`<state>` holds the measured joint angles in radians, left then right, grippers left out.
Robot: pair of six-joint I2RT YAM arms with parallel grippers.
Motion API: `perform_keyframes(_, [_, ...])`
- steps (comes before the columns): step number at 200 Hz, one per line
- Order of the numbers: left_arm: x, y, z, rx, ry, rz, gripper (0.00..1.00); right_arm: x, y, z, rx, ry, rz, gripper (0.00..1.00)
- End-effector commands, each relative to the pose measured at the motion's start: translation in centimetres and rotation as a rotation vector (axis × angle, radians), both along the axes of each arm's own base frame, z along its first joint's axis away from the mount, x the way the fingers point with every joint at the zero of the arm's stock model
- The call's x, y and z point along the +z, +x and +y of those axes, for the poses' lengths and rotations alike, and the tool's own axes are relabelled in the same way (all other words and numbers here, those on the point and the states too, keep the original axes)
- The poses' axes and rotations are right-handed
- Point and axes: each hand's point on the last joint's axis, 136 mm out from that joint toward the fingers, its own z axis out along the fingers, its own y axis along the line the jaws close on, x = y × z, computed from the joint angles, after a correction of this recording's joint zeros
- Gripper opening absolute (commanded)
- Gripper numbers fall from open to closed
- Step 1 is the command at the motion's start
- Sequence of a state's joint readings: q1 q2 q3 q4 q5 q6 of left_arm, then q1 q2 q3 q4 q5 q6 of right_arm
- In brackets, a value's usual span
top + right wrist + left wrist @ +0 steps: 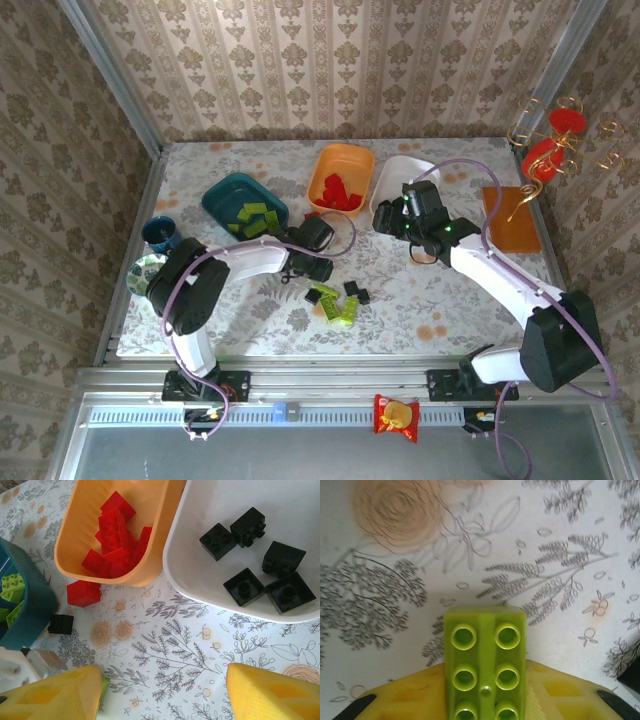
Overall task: Sort the legos into containers by color
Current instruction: Pick up the lego from the center of the table, then place the lego in the container.
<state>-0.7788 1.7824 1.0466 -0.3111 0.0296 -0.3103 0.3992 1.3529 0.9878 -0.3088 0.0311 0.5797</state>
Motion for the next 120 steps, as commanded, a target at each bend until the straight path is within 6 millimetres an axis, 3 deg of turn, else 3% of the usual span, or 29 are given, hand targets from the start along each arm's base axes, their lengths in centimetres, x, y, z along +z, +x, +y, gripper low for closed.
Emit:
perform_keyframes(1, [4.1, 2.9, 0.6, 0.084, -0.108, -0.107, 0.33, 0.9, 0.2, -0.7, -0.035, 0.002, -0.035, 0.68])
perform_keyframes(29, [9.5, 5.7, 3.5, 0.195, -0.178, -0.230, 0.33, 0.9, 0.1, -0.6, -0.033, 0.005, -0.035, 0.68])
perform_keyframes(46, [12.4, 7.7, 6.8, 0.306, -0.196, -0.313, 0.34, 0.8, 0.1, -0.6, -0.033, 0.004, -0.033, 0.68])
perform_keyframes(66, [14.3, 10.2, 11.2, 0.459, -0.205, -0.376, 0.34, 0.7, 0.1, -0.6, -0.033, 0.012, -0.032, 0.68])
perform_keyframes(86, [14.4, 12.6, 15.6, 0.581, -0.137, -0.431, 0.33, 0.5, 0.1, -0.5, -0.034, 0.013, -0.027, 0.68])
perform_keyframes(120, [11.1, 15.1, 18.5, 0.667, -0.048, -0.390, 0.31, 0.4, -0.3, -0.3, -0.022, 0.027, -0.017, 0.68])
